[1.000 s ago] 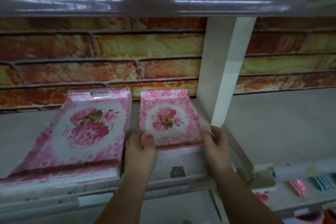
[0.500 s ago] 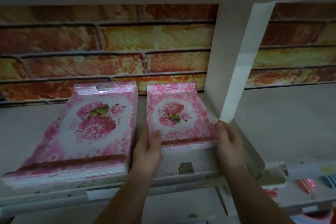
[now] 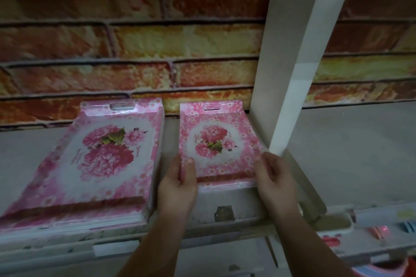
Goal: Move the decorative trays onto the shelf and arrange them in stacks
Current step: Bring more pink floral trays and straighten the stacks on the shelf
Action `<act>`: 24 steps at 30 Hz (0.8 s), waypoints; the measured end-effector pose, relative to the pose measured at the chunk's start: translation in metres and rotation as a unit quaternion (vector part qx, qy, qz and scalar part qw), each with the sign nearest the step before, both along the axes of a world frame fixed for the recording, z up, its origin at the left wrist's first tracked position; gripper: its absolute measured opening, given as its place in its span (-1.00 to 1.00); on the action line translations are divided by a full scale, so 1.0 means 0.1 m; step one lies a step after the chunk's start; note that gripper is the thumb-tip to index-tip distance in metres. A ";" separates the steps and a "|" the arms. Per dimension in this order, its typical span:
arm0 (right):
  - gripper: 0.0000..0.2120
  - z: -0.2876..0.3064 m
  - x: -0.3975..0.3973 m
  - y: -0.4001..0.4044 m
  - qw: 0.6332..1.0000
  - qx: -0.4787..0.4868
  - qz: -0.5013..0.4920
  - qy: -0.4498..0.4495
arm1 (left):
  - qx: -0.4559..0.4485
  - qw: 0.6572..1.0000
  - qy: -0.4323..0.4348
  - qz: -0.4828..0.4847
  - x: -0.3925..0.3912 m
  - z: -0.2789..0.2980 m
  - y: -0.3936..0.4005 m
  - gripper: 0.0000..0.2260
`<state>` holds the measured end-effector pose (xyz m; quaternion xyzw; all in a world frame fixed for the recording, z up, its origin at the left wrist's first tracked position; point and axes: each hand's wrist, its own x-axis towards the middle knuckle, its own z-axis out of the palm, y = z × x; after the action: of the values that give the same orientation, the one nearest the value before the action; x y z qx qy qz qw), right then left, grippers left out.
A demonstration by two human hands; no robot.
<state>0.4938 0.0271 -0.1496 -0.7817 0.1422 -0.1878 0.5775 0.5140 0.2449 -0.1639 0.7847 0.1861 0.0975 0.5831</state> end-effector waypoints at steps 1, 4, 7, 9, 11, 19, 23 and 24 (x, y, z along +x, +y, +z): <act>-0.66 -0.01 -0.01 -0.04 0.999 -0.023 0.021 0.008 | 0.006 1.000 0.001 0.005 0.00 0.00 0.00 -0.38; -0.43 -0.02 -0.02 -0.17 0.995 -0.066 0.073 0.027 | 0.019 1.000 -0.005 -0.001 -0.04 0.05 -0.02 -0.41; -0.19 -0.05 -0.03 -0.22 0.992 -0.056 0.110 0.010 | 0.052 0.998 -0.028 -0.027 -0.07 0.09 -0.04 -0.42; -0.14 -0.04 -0.03 -0.24 0.987 -0.062 0.145 0.001 | 0.080 0.995 -0.035 -0.057 -0.08 0.10 0.00 -0.39; -0.15 -0.01 -0.03 -0.26 0.981 -0.082 0.178 0.007 | 0.072 0.990 -0.038 -0.114 -0.06 0.06 0.09 -0.29; -0.14 -0.04 0.01 -0.32 0.986 -0.051 0.156 0.027 | 0.027 0.978 -0.085 -0.188 0.00 -0.05 0.15 -0.05; -0.14 -0.04 -0.04 -0.30 0.988 -0.011 0.151 0.028 | -0.006 0.978 -0.088 -0.187 -0.02 -0.02 0.13 -0.23; -0.13 -0.03 -0.06 -0.29 0.989 -0.009 0.148 0.024 | -0.013 0.978 -0.093 -0.187 -0.03 -0.01 0.12 -0.27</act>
<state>0.4883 -0.0016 -0.1530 -0.8034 0.0372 -0.0821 0.5885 0.5114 0.2567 -0.1651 0.7853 -0.0176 0.0571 0.6163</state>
